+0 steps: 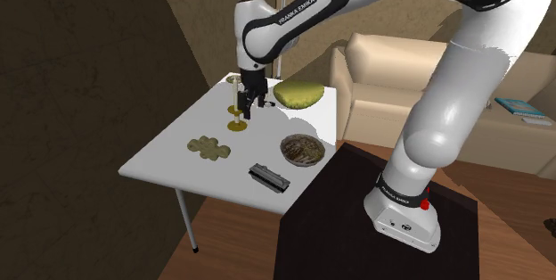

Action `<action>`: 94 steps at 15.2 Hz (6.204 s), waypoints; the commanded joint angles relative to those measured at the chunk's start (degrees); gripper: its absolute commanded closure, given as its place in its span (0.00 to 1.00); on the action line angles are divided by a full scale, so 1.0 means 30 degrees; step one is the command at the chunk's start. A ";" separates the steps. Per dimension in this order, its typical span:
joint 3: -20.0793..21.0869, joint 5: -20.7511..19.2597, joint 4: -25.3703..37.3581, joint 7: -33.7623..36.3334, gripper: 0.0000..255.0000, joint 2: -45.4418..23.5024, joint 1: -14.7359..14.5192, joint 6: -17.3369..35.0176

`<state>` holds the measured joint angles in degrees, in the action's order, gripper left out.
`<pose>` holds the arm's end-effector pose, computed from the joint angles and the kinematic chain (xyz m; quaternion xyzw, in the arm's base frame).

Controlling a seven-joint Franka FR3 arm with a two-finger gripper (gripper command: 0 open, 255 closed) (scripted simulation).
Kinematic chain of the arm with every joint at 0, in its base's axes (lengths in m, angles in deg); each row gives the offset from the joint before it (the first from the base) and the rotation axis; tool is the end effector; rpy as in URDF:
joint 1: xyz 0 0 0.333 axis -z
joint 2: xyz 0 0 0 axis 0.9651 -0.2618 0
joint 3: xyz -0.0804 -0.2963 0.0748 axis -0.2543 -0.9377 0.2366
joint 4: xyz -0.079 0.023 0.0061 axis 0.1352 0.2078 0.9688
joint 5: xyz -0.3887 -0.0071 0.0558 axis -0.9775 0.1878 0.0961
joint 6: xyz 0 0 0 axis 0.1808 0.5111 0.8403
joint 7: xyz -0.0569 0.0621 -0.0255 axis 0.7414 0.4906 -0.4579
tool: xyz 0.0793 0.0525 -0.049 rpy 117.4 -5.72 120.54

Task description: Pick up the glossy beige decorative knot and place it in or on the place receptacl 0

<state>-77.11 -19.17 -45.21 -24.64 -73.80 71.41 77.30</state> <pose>0.4965 0.1052 0.3747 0.9951 0.0966 -0.0216 0.0058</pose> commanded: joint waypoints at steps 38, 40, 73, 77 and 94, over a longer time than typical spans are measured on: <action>0.0168 -0.3097 0.8986 -0.0320 1.00 -1.2525 -0.1778 0.3282; 0.0168 -0.3097 0.8986 -0.0321 1.00 -1.2527 -0.1777 0.3286; 0.0682 -0.1571 0.6468 -0.1969 1.00 -0.5521 -0.0579 -0.1060; 0.0439 -0.1048 0.3063 -0.3077 1.00 -0.2852 0.0113 -0.0236; -0.2712 -0.0816 -0.7752 -0.8699 1.00 0.8148 0.2443 -0.0202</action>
<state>-84.50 -21.30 -66.64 -49.66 -52.08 78.26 77.52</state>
